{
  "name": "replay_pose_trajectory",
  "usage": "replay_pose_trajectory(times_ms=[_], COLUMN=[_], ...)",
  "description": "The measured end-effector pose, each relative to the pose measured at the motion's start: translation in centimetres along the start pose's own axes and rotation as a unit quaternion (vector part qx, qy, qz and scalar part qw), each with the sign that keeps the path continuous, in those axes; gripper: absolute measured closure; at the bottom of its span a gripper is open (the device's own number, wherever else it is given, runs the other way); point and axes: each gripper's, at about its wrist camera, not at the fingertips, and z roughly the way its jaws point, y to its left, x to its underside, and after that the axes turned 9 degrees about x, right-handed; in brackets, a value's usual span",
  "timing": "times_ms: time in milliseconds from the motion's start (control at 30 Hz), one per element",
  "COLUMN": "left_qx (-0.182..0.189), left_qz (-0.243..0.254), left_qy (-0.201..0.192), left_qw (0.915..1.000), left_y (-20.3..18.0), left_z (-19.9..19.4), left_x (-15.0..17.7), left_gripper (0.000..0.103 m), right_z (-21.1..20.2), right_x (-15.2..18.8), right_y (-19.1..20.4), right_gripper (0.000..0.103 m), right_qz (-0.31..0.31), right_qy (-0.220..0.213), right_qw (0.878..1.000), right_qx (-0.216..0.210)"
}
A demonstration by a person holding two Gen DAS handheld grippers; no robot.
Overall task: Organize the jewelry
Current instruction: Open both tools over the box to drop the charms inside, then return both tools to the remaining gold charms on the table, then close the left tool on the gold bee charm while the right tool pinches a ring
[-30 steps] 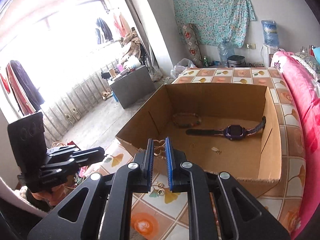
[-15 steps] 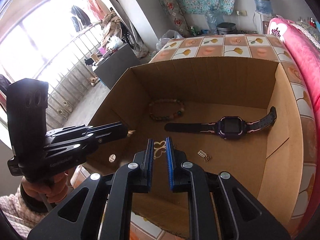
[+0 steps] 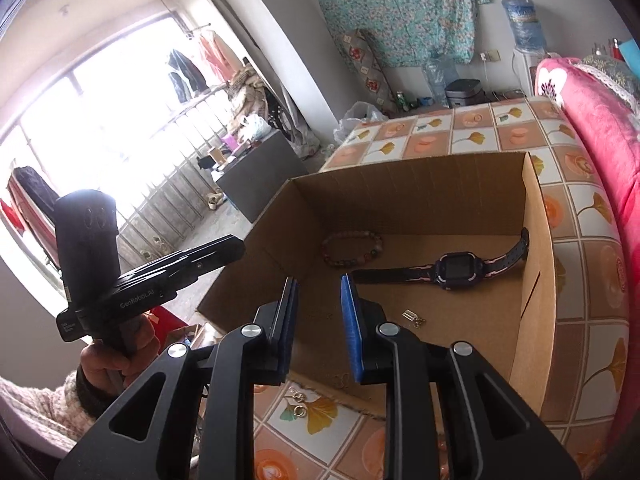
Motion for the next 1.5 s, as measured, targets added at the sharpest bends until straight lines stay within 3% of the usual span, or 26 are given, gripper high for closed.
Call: replay_pose_trajectory(times_ms=[167,300,467,567,767,1267,1500], left_qx=[0.004,-0.011,-0.066,-0.089,-0.108,-0.101,-0.08], left_qz=[0.022,0.001,-0.051,-0.05,-0.023,0.031,0.04], left_qy=[-0.033,-0.018,0.055,0.091,0.125,0.134,0.128], left_qw=[0.9992,0.9998,0.995,0.9906,0.986,0.9853,0.9877], left_y=[-0.6,0.3,2.4,2.8,2.5,0.7,-0.1], left_z=[-4.7,-6.5,-4.1,-2.4,-0.5,0.3,0.5], left_x=[3.0,6.4,10.7,12.6,14.4,15.2,15.3], left_gripper=[0.066,0.061,0.062,0.062,0.062,0.062,0.062], right_z=[-3.5,-3.3,1.6,4.1,7.2,8.4,8.0], right_x=[2.8,6.5,11.2,12.6,14.0,13.2,13.3], right_y=[2.6,4.0,5.2,6.7,8.1,7.9,7.4], right_gripper=[0.069,0.063,0.063,0.063,0.07,0.093,0.093], right_qz=[-0.047,-0.071,-0.085,-0.13,-0.192,-0.231,-0.208], right_qy=[-0.035,-0.012,0.069,0.084,0.092,0.098,0.099], right_qw=[0.997,0.996,0.994,0.986,0.97,0.965,0.97], right_qx=[-0.041,-0.059,0.019,0.065,0.112,0.081,0.082])
